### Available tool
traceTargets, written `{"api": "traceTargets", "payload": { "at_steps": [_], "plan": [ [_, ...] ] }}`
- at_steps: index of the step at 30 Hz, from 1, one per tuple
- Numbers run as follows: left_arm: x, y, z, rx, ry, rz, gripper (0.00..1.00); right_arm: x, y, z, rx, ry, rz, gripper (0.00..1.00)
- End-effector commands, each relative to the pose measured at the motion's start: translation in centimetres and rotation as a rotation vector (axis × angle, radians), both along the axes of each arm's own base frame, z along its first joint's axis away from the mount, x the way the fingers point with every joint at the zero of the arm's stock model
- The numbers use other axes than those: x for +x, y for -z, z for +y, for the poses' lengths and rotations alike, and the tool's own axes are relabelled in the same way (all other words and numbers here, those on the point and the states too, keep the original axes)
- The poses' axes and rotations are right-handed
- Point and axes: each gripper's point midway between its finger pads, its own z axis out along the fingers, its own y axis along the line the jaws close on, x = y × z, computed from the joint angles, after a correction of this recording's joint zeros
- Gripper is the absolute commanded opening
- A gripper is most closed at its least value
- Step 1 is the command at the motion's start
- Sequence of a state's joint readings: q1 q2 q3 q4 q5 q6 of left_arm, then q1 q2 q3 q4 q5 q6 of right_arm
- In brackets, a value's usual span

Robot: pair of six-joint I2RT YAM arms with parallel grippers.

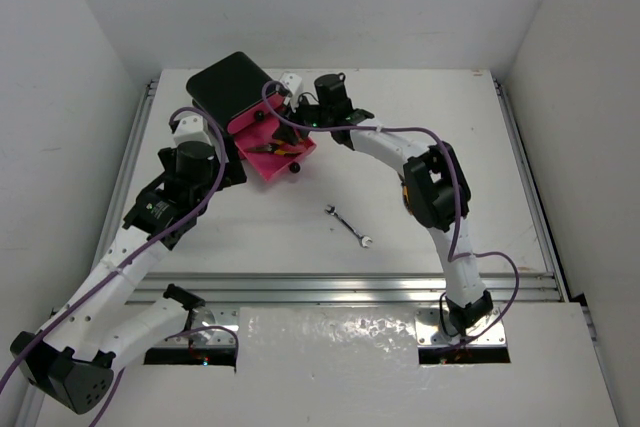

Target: Sort the tools into containers

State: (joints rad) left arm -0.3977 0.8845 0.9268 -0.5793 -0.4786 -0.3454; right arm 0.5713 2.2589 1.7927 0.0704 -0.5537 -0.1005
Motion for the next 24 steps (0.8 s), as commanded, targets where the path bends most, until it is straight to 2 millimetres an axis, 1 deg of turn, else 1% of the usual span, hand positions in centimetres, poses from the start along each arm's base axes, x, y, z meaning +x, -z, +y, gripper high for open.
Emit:
{"api": "traceTargets", "payload": {
  "at_steps": [1,2,3,7,9,10,12,13,14,15,16,17,18,20,21,23,24],
  "plan": [
    [0.4,-0.5,0.4,-0.006,-0.02,-0.031,1.0,0.3,-3.2,0.8,0.044,-0.016,-0.081,0.59],
    [0.4,-0.6,0.4,-0.008,-0.02,-0.036,1.0,0.1,-3.4,1.1,0.046,-0.02,-0.084,0.65],
    [0.4,-0.6,0.4,-0.008,-0.02,-0.034,1.0,0.1,-3.7,1.0,0.047,-0.019,-0.09,0.68],
    [0.4,-0.6,0.4,-0.008,-0.02,-0.034,1.0,0.3,-4.5,0.8,0.055,0.013,-0.078,0.68],
    [0.4,-0.6,0.4,-0.008,-0.019,-0.034,1.0,0.9,-4.9,-0.4,0.045,0.108,-0.061,0.68],
    [0.4,-0.5,0.3,-0.009,-0.016,-0.032,1.0,1.9,-5.4,-2.0,0.029,0.215,-0.067,0.69],
    [0.4,-0.6,0.3,-0.012,-0.015,-0.036,1.0,2.7,-4.8,-4.4,0.01,0.366,0.034,0.71],
    [0.4,-0.6,0.2,-0.013,-0.012,-0.035,1.0,4.4,-5.1,-7.2,0.008,0.525,0.089,0.8],
    [0.4,-0.7,0.2,-0.014,-0.009,-0.036,1.0,3.6,-2.8,-9.5,-0.08,0.599,0.199,0.83],
    [0.4,-0.7,0.1,-0.016,-0.005,-0.036,1.0,3.4,-1.4,-12.9,-0.142,0.7,0.31,0.83],
    [0.4,-0.7,0.0,-0.018,-0.002,-0.036,1.0,3.2,-0.5,-14.9,-0.178,0.742,0.352,0.84],
    [0.4,-0.7,0.0,-0.019,0.001,-0.035,1.0,3.3,0.2,-17.8,-0.205,0.798,0.395,0.84],
    [0.4,-0.7,-0.1,-0.021,0.007,-0.035,1.0,1.7,2.0,-20.1,-0.29,0.835,0.468,0.85],
    [0.4,-0.6,-0.2,-0.022,0.013,-0.033,1.0,0.6,3.7,-23.1,-0.378,0.857,0.533,0.85],
    [0.4,-0.7,-0.3,-0.024,0.019,-0.033,1.0,-0.5,5.3,-25.4,-0.457,0.865,0.596,0.84],
    [0.4,-0.6,-0.4,-0.026,0.023,-0.032,1.0,-1.5,6.4,-27.4,-0.525,0.879,0.636,0.83],
    [0.4,-0.6,-0.5,-0.027,0.025,-0.031,1.0,-2.4,7.2,-28.8,-0.573,0.893,0.663,0.81]
  ]
}}
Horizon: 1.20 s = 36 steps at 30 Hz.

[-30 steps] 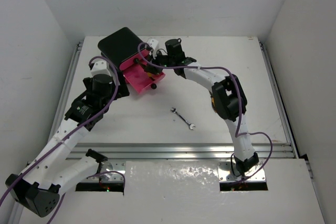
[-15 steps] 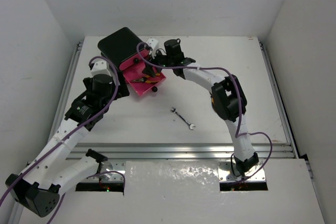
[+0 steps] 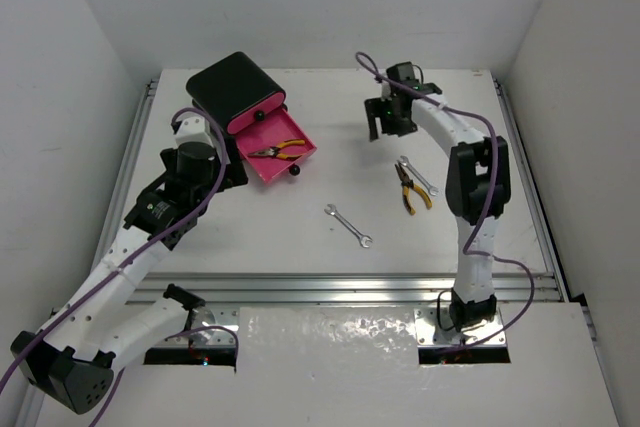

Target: Sort the tools into containers

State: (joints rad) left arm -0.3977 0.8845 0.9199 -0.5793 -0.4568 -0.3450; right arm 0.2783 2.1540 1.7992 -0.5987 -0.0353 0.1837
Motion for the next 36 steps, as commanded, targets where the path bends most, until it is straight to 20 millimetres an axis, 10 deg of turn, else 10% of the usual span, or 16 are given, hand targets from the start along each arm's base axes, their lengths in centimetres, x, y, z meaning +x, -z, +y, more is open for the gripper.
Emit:
{"api": "traceTargets", "payload": {
  "at_steps": [1,8,36],
  "plan": [
    [0.5,-1.1,-0.1,-0.022,0.008,-0.043,1.0,-4.8,2.0,-4.3,-0.157,0.046,0.199,0.76],
    [0.5,-0.8,-0.4,-0.024,0.019,-0.037,1.0,-7.5,3.5,-8.0,-0.201,0.102,0.257,0.47],
    [0.4,-1.1,-0.5,-0.032,0.029,-0.047,1.0,-10.4,9.2,-7.8,-0.209,0.057,0.374,0.31]
  ]
}}
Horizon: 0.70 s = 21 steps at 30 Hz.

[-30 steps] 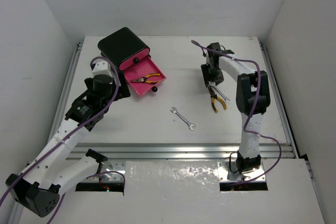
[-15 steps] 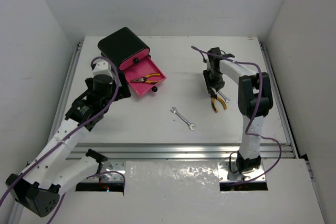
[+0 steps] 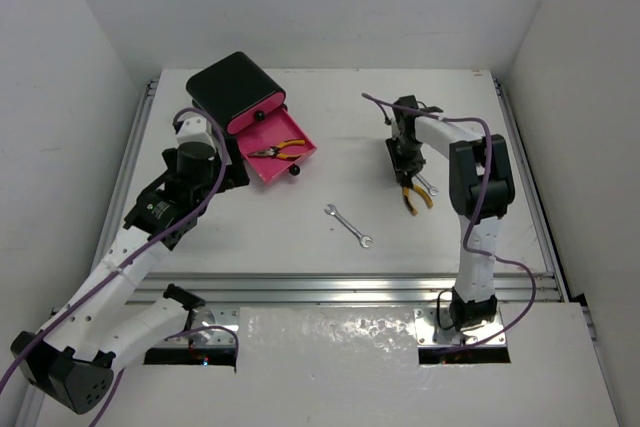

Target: Sort the tools into containers

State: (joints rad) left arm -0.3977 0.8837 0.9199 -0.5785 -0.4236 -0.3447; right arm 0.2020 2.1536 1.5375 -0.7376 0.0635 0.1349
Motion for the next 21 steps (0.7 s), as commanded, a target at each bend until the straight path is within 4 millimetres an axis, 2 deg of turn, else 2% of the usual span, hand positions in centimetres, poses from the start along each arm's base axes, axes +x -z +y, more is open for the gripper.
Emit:
{"api": "traceTargets", "payload": {
  "at_steps": [1,4,5,7,10,11,12,15,16,18,21],
  "plan": [
    [0.5,-1.3,0.1,-0.017,-0.001,-0.054,1.0,-0.6,0.2,0.4,-0.001,-0.014,0.001,0.26],
    [0.4,-1.2,0.1,-0.017,0.0,-0.052,1.0,-1.0,0.1,0.6,-0.011,-0.018,-0.006,0.14],
    [0.4,-1.2,0.1,-0.018,0.0,-0.054,1.0,-0.9,-0.4,0.9,-0.011,-0.027,-0.025,0.05],
    [0.4,-1.3,0.1,-0.018,-0.001,-0.057,1.0,-1.1,-0.7,2.4,-0.005,-0.071,-0.055,0.0],
    [0.4,-1.4,0.1,-0.019,-0.002,-0.06,1.0,-0.9,-3.1,6.1,0.085,-0.151,-0.146,0.0],
    [0.4,-1.4,0.1,-0.019,-0.002,-0.06,1.0,-1.5,-4.6,7.7,0.141,-0.183,-0.183,0.0],
    [0.4,-1.4,0.1,-0.018,-0.002,-0.059,1.0,-0.8,-5.9,8.7,0.179,-0.201,-0.255,0.0],
    [0.4,-1.4,0.1,-0.018,-0.002,-0.059,1.0,-1.2,-9.4,10.8,0.256,-0.258,-0.387,0.0],
    [0.4,-1.4,0.1,-0.017,-0.002,-0.06,1.0,-0.4,-10.7,11.6,0.29,-0.274,-0.458,0.0],
    [0.4,-1.4,0.2,-0.017,-0.005,-0.061,1.0,-0.5,-12.7,12.6,0.339,-0.308,-0.547,0.0],
    [0.3,-1.6,0.3,-0.016,-0.01,-0.065,1.0,-1.3,-14.3,14.5,0.411,-0.368,-0.607,0.0]
  ]
}}
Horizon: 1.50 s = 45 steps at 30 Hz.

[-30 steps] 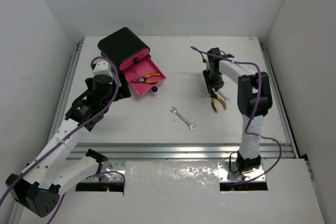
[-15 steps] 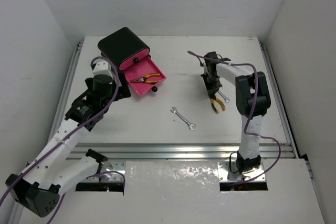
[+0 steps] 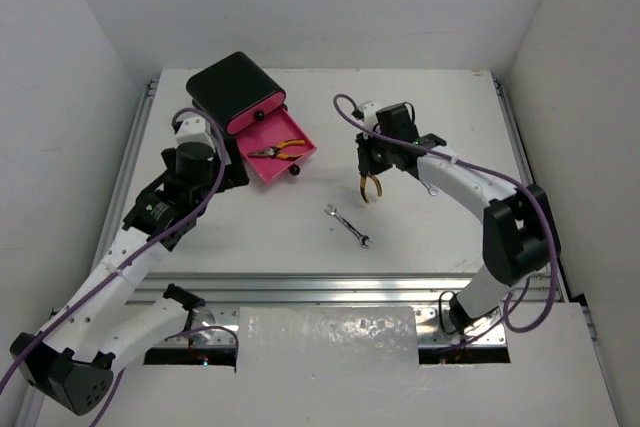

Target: Sort the tools into containers

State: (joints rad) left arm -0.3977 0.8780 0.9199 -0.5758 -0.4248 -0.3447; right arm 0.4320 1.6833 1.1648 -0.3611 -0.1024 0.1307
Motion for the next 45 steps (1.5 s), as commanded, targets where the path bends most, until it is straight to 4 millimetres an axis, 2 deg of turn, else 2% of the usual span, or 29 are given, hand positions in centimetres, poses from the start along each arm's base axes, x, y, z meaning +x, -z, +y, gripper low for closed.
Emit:
{"api": "traceTargets", "payload": {
  "at_steps": [1,6,7,8,11,12,16,18,19,20,21,23,24,25,26,27,28,30,31,33,37,42,43,45],
  "plan": [
    [0.3,-1.3,0.3,-0.012,-0.011,-0.055,1.0,2.5,-6.3,3.5,0.177,-0.087,-0.257,0.0],
    [0.4,-1.1,0.4,-0.006,-0.015,-0.048,1.0,3.7,-10.7,7.0,0.302,-0.188,-0.424,0.0],
    [0.4,-1.0,0.4,-0.008,-0.016,-0.047,1.0,3.8,-11.1,7.7,0.316,-0.207,-0.43,0.0],
    [0.4,-1.0,0.4,-0.006,-0.017,-0.045,1.0,4.6,-12.8,8.5,0.335,-0.233,-0.474,0.0],
    [0.5,-1.0,0.4,-0.004,-0.019,-0.044,1.0,5.1,-14.6,11.4,0.373,-0.348,-0.542,0.0],
    [0.5,-0.9,0.4,-0.002,-0.021,-0.043,1.0,5.0,-14.9,12.3,0.382,-0.382,-0.555,0.0],
    [0.5,-0.8,0.5,0.0,-0.025,-0.041,1.0,6.8,-16.0,15.3,0.357,-0.473,-0.607,0.0],
    [0.6,-0.7,0.5,0.001,-0.025,-0.039,1.0,6.8,-15.9,16.5,0.335,-0.516,-0.615,0.0],
    [0.5,-0.7,0.5,0.001,-0.024,-0.036,1.0,7.1,-16.9,17.1,0.333,-0.529,-0.638,0.0],
    [0.5,-0.7,0.5,0.001,-0.024,-0.036,1.0,7.4,-15.7,18.0,0.31,-0.571,-0.629,0.0],
    [0.5,-0.7,0.5,0.001,-0.024,-0.036,1.0,7.3,-16.5,18.4,0.318,-0.578,-0.642,0.0],
    [0.5,-0.7,0.5,0.003,-0.025,-0.036,1.0,7.6,-15.2,19.3,0.306,-0.613,-0.636,0.0],
    [0.5,-0.8,0.5,0.001,-0.025,-0.039,1.0,7.6,-15.1,19.8,0.311,-0.627,-0.635,0.0],
    [0.5,-0.7,0.5,0.002,-0.025,-0.038,1.0,7.9,-15.7,20.3,0.313,-0.639,-0.658,0.0],
    [0.5,-0.7,0.6,0.005,-0.029,-0.038,1.0,8.1,-14.5,20.7,0.304,-0.651,-0.633,0.0],
    [0.5,-0.7,0.6,0.004,-0.029,-0.039,1.0,8.2,-14.0,21.2,0.294,-0.66,-0.627,0.0],
    [0.6,-0.8,0.6,0.004,-0.029,-0.039,1.0,8.8,-15.1,21.7,0.287,-0.663,-0.659,0.0],
    [0.6,-0.6,0.5,0.005,-0.026,-0.033,1.0,9.2,-12.8,22.1,0.237,-0.678,-0.618,0.0],
    [0.6,-0.6,0.5,0.005,-0.026,-0.033,1.0,9.8,-13.1,22.2,0.224,-0.675,-0.632,0.0],
    [0.5,-0.7,0.5,0.004,-0.026,-0.036,1.0,10.2,-11.4,22.2,0.195,-0.678,-0.599,0.0],
    [0.5,-0.8,0.5,0.0,-0.025,-0.041,1.0,10.7,-10.1,22.4,0.158,-0.693,-0.575,0.0],
    [0.4,-1.0,0.5,-0.001,-0.023,-0.047,1.0,10.6,-7.9,22.6,0.117,-0.709,-0.535,0.0],
    [0.4,-1.0,0.6,0.0,-0.024,-0.047,1.0,10.6,-7.9,22.6,0.107,-0.711,-0.542,0.01],
    [0.4,-1.0,0.5,-0.001,-0.023,-0.048,1.0,11.0,-7.4,22.7,0.09,-0.701,-0.537,0.15]
  ]
}}
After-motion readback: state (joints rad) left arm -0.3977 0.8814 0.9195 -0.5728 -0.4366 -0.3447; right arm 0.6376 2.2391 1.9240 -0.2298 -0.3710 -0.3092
